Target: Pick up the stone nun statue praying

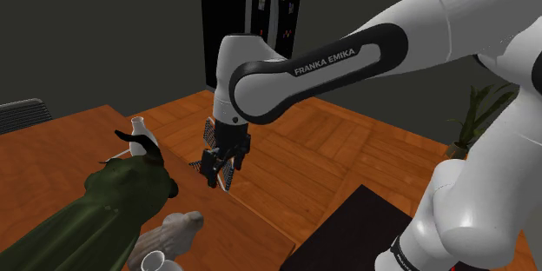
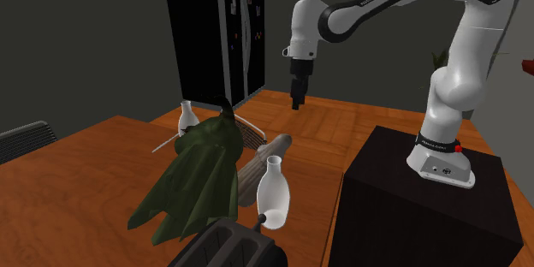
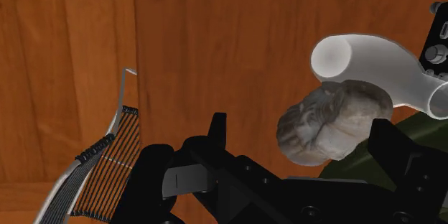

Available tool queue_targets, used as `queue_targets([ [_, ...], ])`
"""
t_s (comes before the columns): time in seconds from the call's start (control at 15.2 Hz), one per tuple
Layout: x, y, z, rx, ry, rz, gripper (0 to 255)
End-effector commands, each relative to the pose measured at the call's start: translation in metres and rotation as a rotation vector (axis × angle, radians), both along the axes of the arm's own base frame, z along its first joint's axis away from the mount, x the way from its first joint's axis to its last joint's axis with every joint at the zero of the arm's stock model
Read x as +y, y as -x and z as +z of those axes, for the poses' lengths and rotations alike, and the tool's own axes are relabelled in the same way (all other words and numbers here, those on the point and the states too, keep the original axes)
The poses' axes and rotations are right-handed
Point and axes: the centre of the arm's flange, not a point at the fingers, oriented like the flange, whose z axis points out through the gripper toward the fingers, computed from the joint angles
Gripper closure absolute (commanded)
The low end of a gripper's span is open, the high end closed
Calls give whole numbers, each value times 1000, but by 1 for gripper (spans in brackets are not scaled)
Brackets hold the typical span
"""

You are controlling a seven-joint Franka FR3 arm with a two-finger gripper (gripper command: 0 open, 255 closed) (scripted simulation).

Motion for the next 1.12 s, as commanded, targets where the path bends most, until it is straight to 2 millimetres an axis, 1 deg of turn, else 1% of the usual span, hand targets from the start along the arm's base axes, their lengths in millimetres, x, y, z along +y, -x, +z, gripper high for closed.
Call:
queue_targets([
  [0.0,24,-2,-12,9,-9,24,0],
  [0.4,92,-5,-49,34,-33,97,0],
  [0.46,100,-4,-53,37,-36,106,0],
  [0.92,100,-4,-90,37,-36,106,0],
  [1.06,100,-4,-93,37,-36,106,0],
])
